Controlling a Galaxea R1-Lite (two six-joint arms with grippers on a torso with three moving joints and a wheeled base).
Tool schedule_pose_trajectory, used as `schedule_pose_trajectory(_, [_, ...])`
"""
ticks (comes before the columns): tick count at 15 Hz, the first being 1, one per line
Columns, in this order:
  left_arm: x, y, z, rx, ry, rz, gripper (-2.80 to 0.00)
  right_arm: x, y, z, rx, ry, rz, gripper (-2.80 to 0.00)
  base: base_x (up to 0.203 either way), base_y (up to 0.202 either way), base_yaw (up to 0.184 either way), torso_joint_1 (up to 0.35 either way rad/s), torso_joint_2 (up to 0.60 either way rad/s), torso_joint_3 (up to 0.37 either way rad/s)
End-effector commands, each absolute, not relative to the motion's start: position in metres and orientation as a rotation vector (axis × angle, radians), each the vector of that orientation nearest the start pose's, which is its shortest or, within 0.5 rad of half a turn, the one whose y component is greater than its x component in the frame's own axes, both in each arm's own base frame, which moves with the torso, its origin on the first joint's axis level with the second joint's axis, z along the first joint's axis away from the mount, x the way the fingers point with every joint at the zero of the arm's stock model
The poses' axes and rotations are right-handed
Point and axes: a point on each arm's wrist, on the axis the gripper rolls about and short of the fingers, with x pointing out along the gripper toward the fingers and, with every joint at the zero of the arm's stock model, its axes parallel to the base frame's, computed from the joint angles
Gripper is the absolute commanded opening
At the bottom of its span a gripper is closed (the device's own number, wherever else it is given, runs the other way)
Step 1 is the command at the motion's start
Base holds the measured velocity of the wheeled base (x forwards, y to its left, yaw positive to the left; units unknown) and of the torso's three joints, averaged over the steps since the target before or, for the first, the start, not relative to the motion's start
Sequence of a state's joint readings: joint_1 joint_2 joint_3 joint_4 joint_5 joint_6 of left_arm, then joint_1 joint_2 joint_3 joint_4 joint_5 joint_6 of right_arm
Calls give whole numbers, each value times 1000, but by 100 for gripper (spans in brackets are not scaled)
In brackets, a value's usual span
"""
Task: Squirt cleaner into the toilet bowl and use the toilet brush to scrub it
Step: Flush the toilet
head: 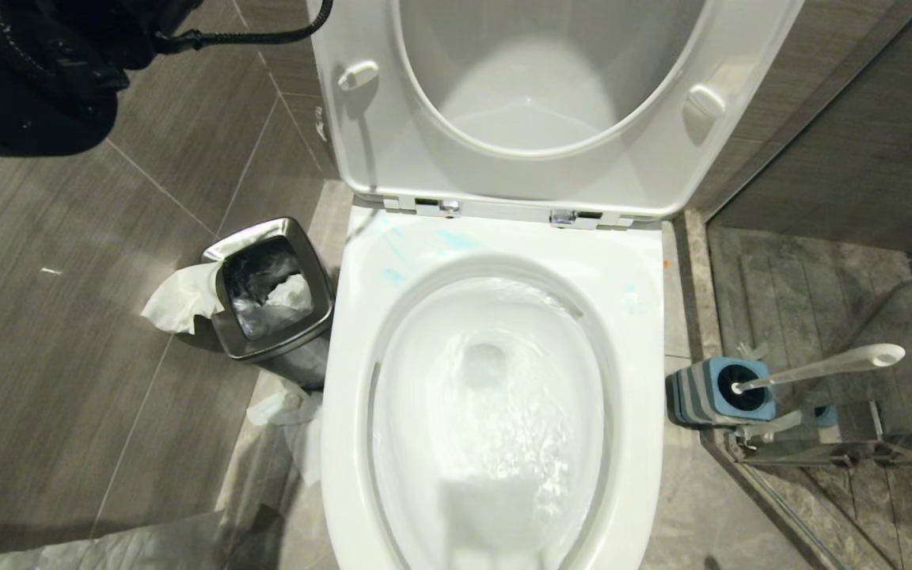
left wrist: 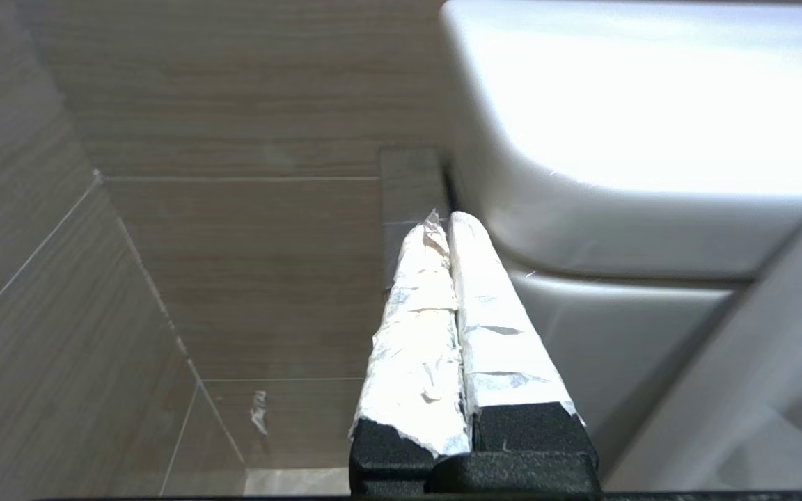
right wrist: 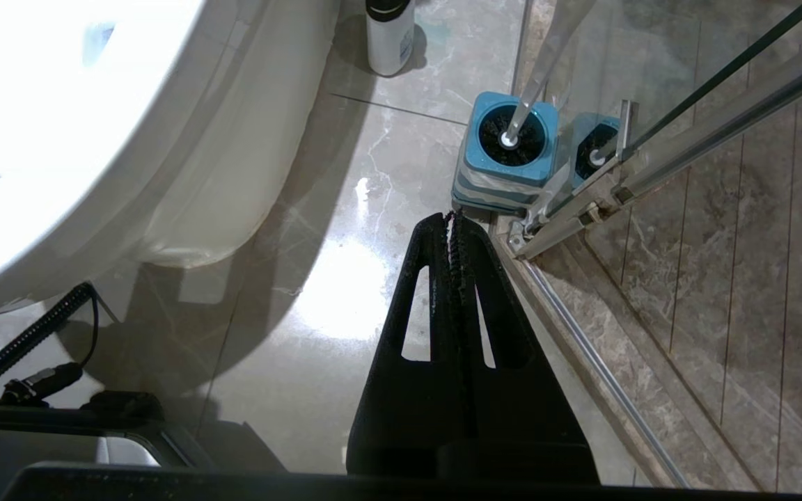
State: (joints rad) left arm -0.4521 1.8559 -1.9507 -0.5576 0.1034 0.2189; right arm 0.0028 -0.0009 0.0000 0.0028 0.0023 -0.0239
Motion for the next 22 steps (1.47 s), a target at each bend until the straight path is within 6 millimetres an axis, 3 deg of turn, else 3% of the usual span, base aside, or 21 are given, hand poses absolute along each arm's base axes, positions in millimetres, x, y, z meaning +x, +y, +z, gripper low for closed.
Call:
schedule_pose_trajectory(1, [272,-129,464,22,-720,-244,-280,-23,0,75,-25,3,6,-280,0,0,0,0,0,0])
schedule_pose_trajectory(8, [227,-107,489,51,-743,-222,-280,-23,0,75,-25,3,6,-280,0,0,0,0,0,0])
schedule_pose_trajectory(14, [182,-85,494,104,-567,-249,-280,-23,0,75,-25,3,6,-280,0,0,0,0,0,0])
schedule_pose_trajectory(19, [164,-76,488,118,-444,-283,-280,-23,0,75,-25,2,6,-280,0,0,0,0,0,0])
schedule_pose_trajectory(22, [165,-77,485,95,-417,-296,-280,-23,0,75,-25,3,6,-280,0,0,0,0,0,0])
